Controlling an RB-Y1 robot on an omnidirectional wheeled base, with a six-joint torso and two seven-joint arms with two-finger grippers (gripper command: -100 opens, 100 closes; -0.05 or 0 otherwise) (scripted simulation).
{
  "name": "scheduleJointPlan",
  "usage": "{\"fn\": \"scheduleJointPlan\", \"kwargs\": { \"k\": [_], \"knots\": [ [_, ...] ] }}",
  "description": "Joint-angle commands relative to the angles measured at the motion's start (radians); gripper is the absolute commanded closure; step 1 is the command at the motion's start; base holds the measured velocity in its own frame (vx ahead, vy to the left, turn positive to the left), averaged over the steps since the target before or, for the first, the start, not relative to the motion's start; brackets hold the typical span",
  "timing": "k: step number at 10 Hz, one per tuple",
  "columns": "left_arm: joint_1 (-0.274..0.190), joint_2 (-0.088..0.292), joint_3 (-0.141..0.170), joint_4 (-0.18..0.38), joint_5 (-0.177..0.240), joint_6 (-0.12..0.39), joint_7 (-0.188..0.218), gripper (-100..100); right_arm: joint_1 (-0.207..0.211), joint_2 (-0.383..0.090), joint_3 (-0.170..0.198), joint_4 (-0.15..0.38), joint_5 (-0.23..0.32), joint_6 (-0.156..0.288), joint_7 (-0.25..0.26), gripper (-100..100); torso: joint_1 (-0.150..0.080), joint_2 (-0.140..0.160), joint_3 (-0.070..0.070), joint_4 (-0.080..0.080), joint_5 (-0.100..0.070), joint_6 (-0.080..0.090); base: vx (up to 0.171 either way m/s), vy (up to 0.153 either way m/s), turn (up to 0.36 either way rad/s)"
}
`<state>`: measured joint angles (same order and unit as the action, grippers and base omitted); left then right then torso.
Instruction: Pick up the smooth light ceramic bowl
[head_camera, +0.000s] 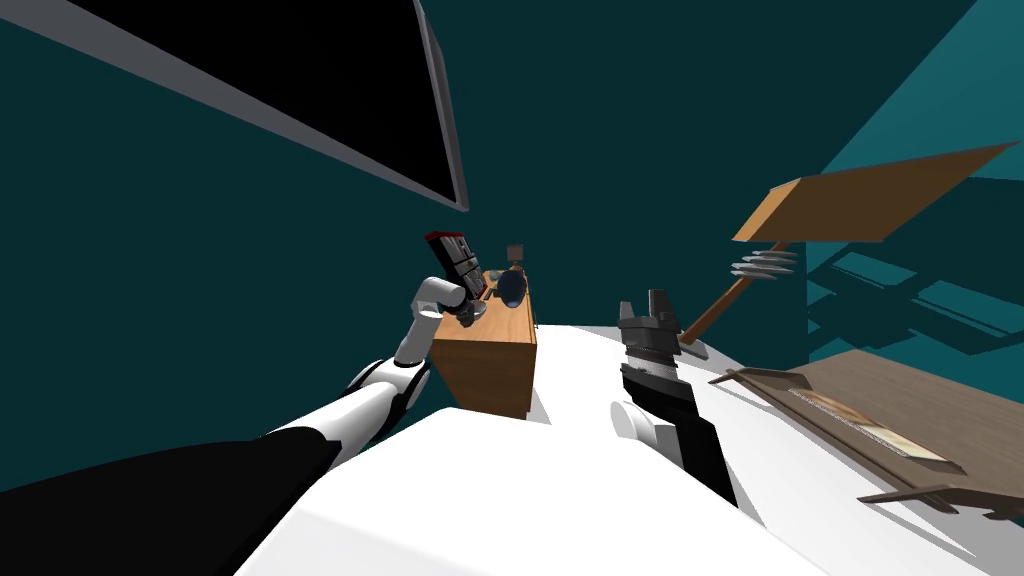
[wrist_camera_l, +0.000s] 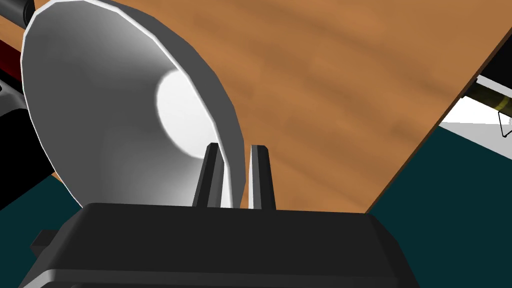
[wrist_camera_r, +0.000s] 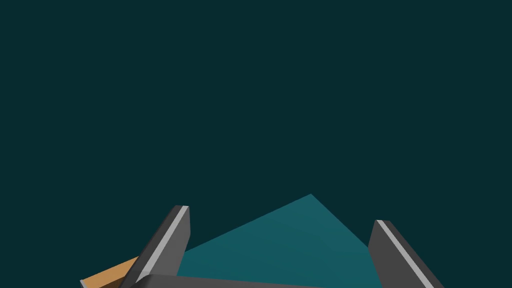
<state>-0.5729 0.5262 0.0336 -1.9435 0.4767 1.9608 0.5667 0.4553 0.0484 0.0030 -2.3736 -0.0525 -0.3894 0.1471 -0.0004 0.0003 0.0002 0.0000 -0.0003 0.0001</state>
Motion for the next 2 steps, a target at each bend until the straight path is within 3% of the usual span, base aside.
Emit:
{"fn": "scheduleJointPlan", "kwargs": {
  "k": [1,2],
  "knots": [
    [0.000,0.000,0.000,0.000,0.000,0.000,0.000,100,0.000,0.000,0.000,0.000,0.000,0.000,0.000,0,0.000,0.000,0.000,0.000,0.000,0.000,0.000,0.000,0.000],
    [-0.001,0.000,0.000,-0.002,0.001,0.004,0.001,0,0.000,0.000,0.000,0.000,0.000,0.000,0.000,0,0.000,0.000,0.000,0.000,0.000,0.000,0.000,0.000,0.000]
  ]
}}
